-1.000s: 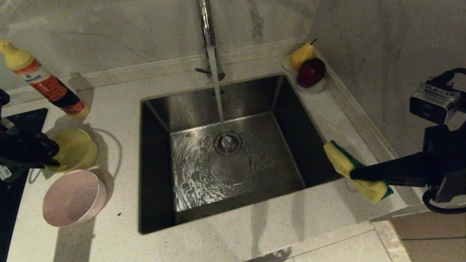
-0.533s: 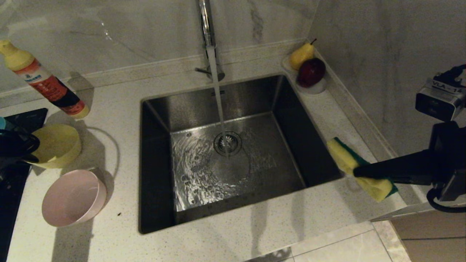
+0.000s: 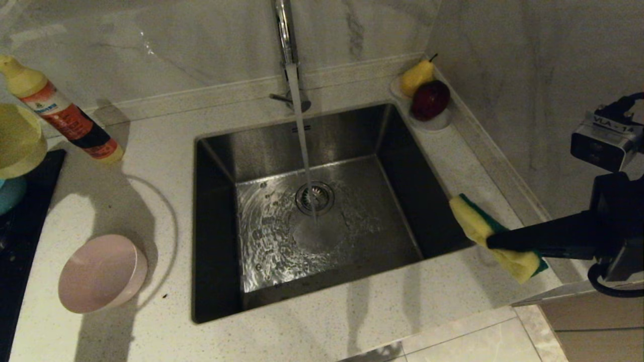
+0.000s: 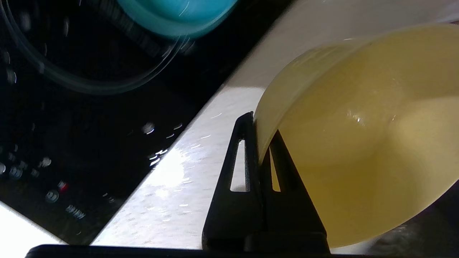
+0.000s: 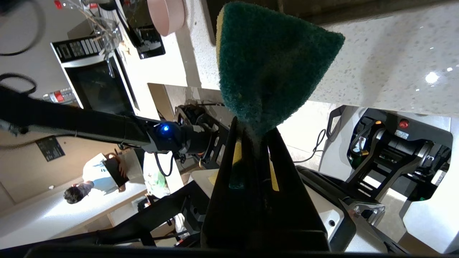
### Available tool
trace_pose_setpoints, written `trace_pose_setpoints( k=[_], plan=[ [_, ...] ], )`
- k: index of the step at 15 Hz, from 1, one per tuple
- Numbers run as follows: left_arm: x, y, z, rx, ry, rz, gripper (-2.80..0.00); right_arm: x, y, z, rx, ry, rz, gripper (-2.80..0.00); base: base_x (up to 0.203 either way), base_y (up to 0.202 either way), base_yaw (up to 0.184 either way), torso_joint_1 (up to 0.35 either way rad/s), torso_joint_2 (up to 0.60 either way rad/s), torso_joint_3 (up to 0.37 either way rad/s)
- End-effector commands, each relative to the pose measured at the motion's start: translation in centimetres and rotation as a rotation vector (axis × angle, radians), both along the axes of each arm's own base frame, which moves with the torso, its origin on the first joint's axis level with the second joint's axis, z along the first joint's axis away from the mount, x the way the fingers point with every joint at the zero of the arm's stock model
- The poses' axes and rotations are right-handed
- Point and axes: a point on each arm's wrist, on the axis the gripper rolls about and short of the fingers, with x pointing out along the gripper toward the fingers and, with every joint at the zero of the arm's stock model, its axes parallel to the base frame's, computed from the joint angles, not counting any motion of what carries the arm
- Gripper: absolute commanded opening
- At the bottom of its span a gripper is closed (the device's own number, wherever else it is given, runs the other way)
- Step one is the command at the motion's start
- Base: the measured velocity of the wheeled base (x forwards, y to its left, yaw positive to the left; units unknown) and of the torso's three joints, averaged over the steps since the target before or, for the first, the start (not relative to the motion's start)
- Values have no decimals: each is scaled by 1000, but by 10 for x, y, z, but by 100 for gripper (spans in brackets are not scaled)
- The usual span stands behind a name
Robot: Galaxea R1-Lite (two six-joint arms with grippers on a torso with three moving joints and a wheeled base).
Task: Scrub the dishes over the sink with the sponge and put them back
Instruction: Wash the bowl
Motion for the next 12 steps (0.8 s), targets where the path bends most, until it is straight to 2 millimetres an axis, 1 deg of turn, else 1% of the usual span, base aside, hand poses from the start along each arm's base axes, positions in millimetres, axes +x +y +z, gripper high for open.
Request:
trace_pose_setpoints(
  k=[1, 3, 4, 5, 8, 10, 12],
  plan=[
    [-33, -35, 43, 69, -148, -27, -280, 0, 0, 0, 3, 3, 2, -280, 0, 0, 0, 0, 0, 0],
    [-34, -69, 54, 68, -182, -148, -280, 0, 0, 0, 2, 4, 2, -280, 0, 0, 0, 0, 0, 0],
    [-33, -85, 55, 58, -180, -213, -280, 0, 0, -1, 1, 7, 1, -280, 0, 0, 0, 0, 0, 0],
    [-31, -95, 54, 46, -169, -261, -280, 0, 0, -1, 1, 7, 2, -280, 0, 0, 0, 0, 0, 0],
    [-11, -132, 37, -2, -96, -420, -280, 0, 0, -1, 1, 6, 3, -280, 0, 0, 0, 0, 0, 0],
    [10, -159, 23, 1, -35, -461, -280, 1, 0, -2, -2, 10, 0, -280, 0, 0, 0, 0, 0, 0],
    [33, -190, 9, 21, 13, -467, -280, 3, 1, -3, -5, 15, -2, -280, 0, 0, 0, 0, 0, 0]
  ],
)
